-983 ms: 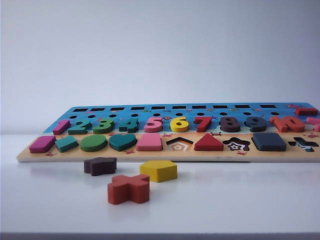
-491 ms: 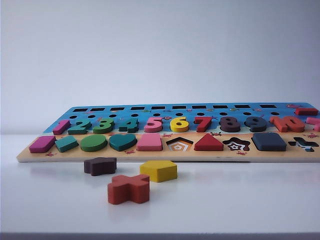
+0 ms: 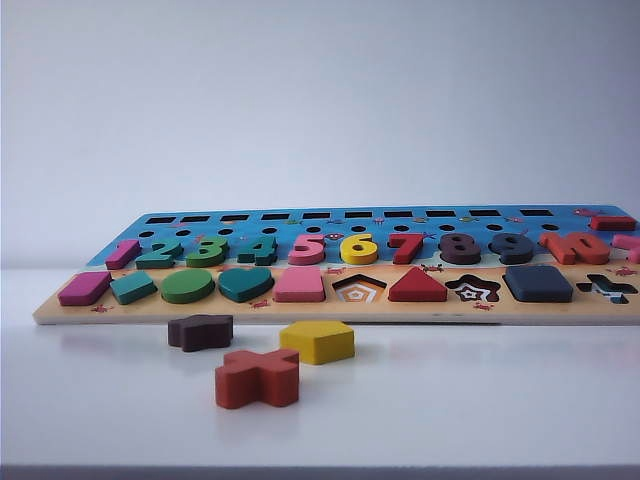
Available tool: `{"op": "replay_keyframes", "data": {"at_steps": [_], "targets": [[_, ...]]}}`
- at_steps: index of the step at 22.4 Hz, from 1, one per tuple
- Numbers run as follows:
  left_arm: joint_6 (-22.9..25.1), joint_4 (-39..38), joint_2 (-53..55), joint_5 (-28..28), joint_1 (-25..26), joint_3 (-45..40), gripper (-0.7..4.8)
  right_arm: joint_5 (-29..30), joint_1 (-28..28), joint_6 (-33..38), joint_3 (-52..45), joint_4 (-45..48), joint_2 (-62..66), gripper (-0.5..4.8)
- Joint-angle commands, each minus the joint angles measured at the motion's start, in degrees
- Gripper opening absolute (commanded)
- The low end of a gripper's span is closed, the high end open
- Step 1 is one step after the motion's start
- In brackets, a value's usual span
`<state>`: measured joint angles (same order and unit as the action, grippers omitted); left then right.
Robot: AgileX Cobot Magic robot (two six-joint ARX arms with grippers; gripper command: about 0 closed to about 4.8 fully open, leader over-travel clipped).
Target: Insert the cube into the slot.
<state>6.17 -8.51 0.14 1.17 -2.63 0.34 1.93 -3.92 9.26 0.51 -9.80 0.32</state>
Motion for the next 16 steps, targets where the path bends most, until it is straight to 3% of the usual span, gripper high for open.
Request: {"op": "replay_keyframes", "data": {"at_steps": [1,16], "targets": [[-0.24,0.55,-0.04,-1.38,0.00,-0.04,0.09,-0.07,0.11,0.11,-0.09,0.35,-0.15,-0.04],[-1.73,4.04,-0.04,-1.33,0.02,-0.04,0.09,-0.07,0.11,0.11,-0.09,0.33,-0.15,-0.04]]}}
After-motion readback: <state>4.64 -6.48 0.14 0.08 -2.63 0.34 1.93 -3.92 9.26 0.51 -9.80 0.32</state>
